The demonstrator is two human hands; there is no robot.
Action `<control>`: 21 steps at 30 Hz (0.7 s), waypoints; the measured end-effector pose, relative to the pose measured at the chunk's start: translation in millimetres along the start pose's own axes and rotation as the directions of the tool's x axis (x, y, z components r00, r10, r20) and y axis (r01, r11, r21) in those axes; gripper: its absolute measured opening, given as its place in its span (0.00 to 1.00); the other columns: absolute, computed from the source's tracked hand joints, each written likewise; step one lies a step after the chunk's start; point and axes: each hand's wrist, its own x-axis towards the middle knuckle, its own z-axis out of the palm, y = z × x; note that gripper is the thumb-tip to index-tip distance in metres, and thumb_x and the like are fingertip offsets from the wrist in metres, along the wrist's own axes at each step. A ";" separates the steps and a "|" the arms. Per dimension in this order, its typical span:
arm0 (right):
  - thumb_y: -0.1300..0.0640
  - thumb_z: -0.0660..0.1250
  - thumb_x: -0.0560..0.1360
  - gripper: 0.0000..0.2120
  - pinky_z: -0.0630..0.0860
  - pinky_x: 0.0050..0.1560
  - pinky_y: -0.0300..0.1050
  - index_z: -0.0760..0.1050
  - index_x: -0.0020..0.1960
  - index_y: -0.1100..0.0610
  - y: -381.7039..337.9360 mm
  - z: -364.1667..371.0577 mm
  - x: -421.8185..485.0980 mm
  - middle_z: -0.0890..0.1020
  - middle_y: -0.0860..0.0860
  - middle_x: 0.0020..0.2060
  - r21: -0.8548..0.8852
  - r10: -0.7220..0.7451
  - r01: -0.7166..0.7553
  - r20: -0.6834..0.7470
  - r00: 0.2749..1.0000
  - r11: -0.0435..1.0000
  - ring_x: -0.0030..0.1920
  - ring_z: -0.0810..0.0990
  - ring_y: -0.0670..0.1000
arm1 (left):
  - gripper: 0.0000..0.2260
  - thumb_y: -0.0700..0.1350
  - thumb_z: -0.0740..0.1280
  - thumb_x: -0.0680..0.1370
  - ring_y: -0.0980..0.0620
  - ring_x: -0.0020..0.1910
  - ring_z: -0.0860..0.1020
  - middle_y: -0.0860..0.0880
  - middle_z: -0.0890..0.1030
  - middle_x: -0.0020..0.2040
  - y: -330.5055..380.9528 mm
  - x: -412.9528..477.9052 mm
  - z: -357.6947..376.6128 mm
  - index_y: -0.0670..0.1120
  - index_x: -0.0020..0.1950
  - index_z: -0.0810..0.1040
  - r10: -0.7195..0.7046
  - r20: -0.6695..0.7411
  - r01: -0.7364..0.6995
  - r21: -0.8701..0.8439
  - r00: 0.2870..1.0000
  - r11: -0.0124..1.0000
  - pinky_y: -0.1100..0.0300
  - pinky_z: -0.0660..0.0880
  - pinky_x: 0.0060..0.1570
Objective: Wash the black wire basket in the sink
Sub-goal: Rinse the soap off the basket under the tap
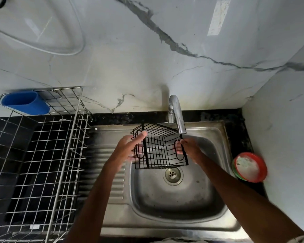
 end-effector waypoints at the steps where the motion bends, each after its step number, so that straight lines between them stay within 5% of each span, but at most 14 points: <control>1: 0.61 0.57 0.85 0.12 0.83 0.43 0.46 0.79 0.51 0.63 -3.4 -1.4 0.3 0.84 0.63 0.48 -0.051 -0.031 0.031 -0.012 0.999 0.998 0.41 0.85 0.55 | 0.58 0.83 0.69 0.54 0.48 0.55 0.79 0.44 0.77 0.66 6.6 -0.4 0.7 0.47 0.73 0.72 0.027 -0.006 -0.027 0.042 1.000 0.999 0.56 0.78 0.42; 4: 0.58 0.55 0.86 0.13 0.80 0.43 0.45 0.77 0.49 0.58 -8.7 -2.1 2.0 0.82 0.55 0.43 -0.144 -0.024 0.030 0.047 0.999 0.989 0.40 0.83 0.50 | 0.40 0.78 0.73 0.57 0.52 0.47 0.76 0.51 0.78 0.49 18.9 -0.7 6.0 0.49 0.54 0.77 0.027 0.031 -0.031 0.108 0.999 0.994 0.56 0.75 0.44; 8: 0.59 0.54 0.86 0.13 0.80 0.48 0.46 0.76 0.56 0.63 -14.1 -9.3 -0.5 0.82 0.58 0.49 -0.194 -0.038 0.037 -0.001 0.999 0.980 0.48 0.83 0.57 | 0.41 0.71 0.79 0.60 0.44 0.56 0.84 0.47 0.82 0.61 3.7 6.6 12.0 0.51 0.66 0.78 -0.171 0.115 0.161 0.092 0.978 0.983 0.44 0.83 0.54; 11: 0.59 0.57 0.86 0.14 0.77 0.60 0.55 0.77 0.57 0.67 -18.6 -15.9 -9.6 0.82 0.65 0.54 -0.181 0.016 -0.014 0.010 1.000 0.983 0.51 0.82 0.62 | 0.21 0.55 0.73 0.72 0.38 0.54 0.85 0.41 0.85 0.57 0.8 4.4 19.1 0.48 0.62 0.81 -0.199 0.092 0.201 -0.013 0.976 0.980 0.40 0.82 0.56; 13: 0.59 0.62 0.84 0.13 0.78 0.63 0.57 0.80 0.57 0.67 -21.3 -17.2 -13.0 0.84 0.66 0.52 -0.273 -0.077 0.048 -0.096 0.992 0.961 0.51 0.84 0.65 | 0.14 0.49 0.69 0.75 0.37 0.56 0.84 0.40 0.85 0.57 0.6 4.8 23.4 0.47 0.59 0.82 -0.209 0.065 0.214 -0.071 0.976 0.974 0.43 0.83 0.54; 16: 0.56 0.65 0.82 0.10 0.81 0.53 0.51 0.83 0.55 0.59 -21.6 -14.6 -25.2 0.86 0.57 0.50 -0.761 -0.517 0.177 -0.233 0.823 0.624 0.48 0.84 0.55 | 0.12 0.48 0.66 0.77 0.36 0.57 0.84 0.39 0.85 0.57 2.7 3.7 26.7 0.49 0.57 0.84 -0.201 0.046 0.204 -0.069 0.979 0.977 0.41 0.82 0.56; 18: 0.59 0.67 0.81 0.08 0.81 0.47 0.47 0.82 0.54 0.61 -21.0 -10.0 -30.8 0.85 0.57 0.48 -0.790 -0.720 0.387 -0.097 0.687 0.476 0.46 0.84 0.54 | 0.12 0.46 0.64 0.77 0.38 0.52 0.84 0.39 0.85 0.57 5.1 4.1 28.6 0.48 0.56 0.84 -0.187 0.048 0.188 -0.031 0.981 0.982 0.42 0.81 0.57; 21: 0.60 0.67 0.81 0.08 0.81 0.51 0.42 0.82 0.57 0.58 -24.6 -10.3 -36.4 0.85 0.54 0.51 -0.810 -0.653 0.549 0.303 0.694 0.208 0.49 0.83 0.48 | 0.12 0.45 0.64 0.77 0.44 0.42 0.82 0.39 0.83 0.59 12.2 5.2 29.4 0.47 0.56 0.84 -0.158 0.069 0.157 0.024 0.985 0.987 0.55 0.79 0.43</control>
